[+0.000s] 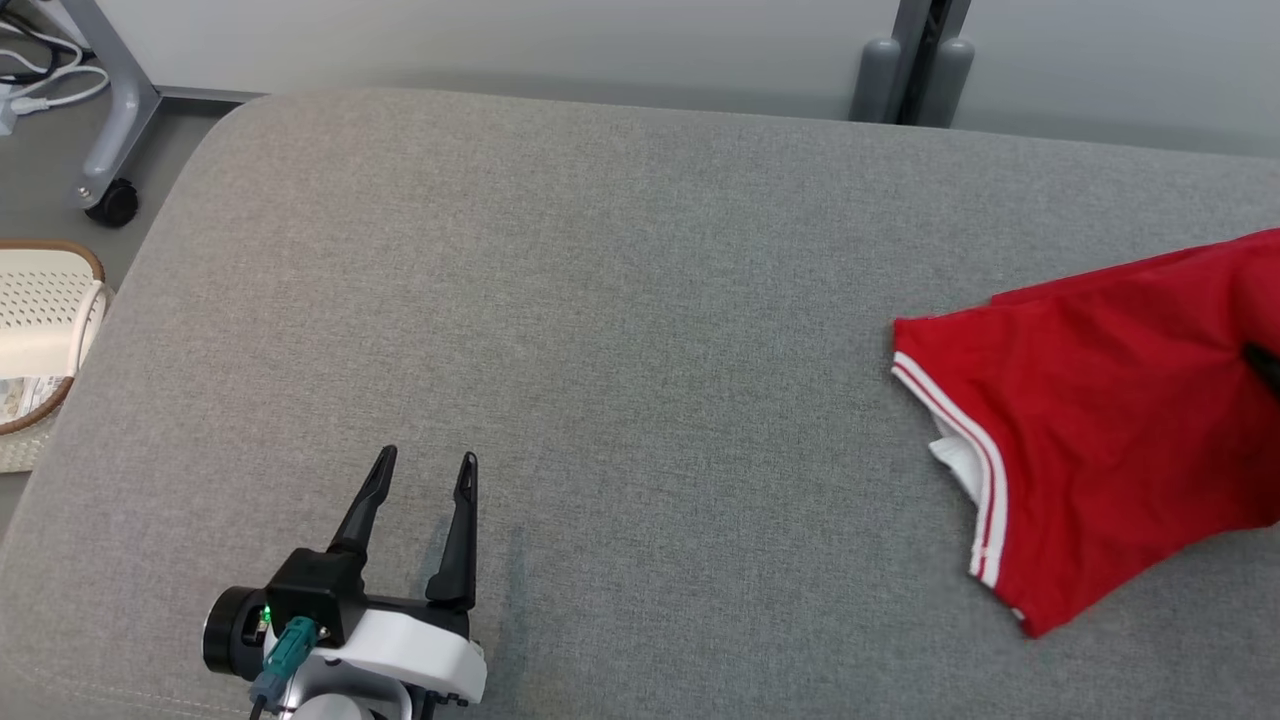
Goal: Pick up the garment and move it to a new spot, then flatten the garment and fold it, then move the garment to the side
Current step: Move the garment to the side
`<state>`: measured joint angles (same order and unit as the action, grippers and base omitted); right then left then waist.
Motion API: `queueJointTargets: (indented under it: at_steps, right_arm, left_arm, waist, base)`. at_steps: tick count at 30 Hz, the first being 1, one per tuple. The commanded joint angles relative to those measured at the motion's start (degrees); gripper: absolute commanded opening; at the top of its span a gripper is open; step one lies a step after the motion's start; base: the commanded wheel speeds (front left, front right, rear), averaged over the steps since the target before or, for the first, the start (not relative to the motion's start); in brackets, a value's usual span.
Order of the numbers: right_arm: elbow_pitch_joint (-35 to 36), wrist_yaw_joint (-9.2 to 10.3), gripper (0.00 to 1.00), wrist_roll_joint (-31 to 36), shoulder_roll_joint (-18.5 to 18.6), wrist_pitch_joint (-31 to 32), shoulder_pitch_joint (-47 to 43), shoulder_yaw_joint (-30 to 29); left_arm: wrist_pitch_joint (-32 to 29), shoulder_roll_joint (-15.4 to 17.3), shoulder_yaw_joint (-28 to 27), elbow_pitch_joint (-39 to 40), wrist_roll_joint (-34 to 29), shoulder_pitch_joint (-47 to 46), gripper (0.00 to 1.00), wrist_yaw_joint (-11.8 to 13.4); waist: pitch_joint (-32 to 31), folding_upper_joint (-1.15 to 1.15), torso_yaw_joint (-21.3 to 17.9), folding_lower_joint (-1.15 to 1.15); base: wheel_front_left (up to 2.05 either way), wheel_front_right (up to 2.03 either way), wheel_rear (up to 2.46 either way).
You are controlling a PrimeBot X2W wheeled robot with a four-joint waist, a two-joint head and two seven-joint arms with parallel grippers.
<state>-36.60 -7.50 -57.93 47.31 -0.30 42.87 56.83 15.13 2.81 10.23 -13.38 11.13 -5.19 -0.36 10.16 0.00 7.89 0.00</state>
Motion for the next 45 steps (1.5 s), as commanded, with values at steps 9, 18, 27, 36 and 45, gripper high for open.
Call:
queueJointTargets:
  at_steps: [9,18,27,36,45]
  right_arm:
    - [-2.98,0.0,0.0,1.58,8.03,3.88,4.2,0.14]
    - [-10.82,0.01,0.0,8.83,11.74,5.48,8.4,-2.1]
    - [-19.79,0.01,0.0,15.09,8.92,4.7,11.17,-6.52]
    - [-27.86,0.01,0.0,22.75,6.85,1.95,14.07,-8.73]
    - [-33.58,0.01,0.87,27.27,4.17,0.0,16.66,-10.4]
  left_arm:
    - [0.04,0.22,-0.3,0.21,-0.05,-1.56,1.0,-0.02]
    - [0.04,0.23,-0.45,0.27,-0.43,-2.8,1.0,-0.32]
    - [0.04,0.22,-0.41,0.44,-0.82,-4.0,1.0,-0.69]
    - [0.04,0.22,-0.78,0.34,-1.64,-5.16,1.0,-1.24]
    - [0.04,0.22,-0.62,0.3,-2.04,-6.21,1.0,-1.53]
  waist:
    - [2.44,0.0,-0.3,0.0]
    - [5.43,0.0,-1.63,0.0]
    - [8.59,0.0,-2.49,0.0]
    - [12.27,0.0,-2.48,0.0]
    - [14.66,0.0,-2.09,0.0]
  base:
    - [0.0,0.0,0.0]
    - [0.0,0.0,0.0]
    - [0.0,0.0,0.0]
    - [0.0,0.0,0.0]
    - [0.0,0.0,0.0]
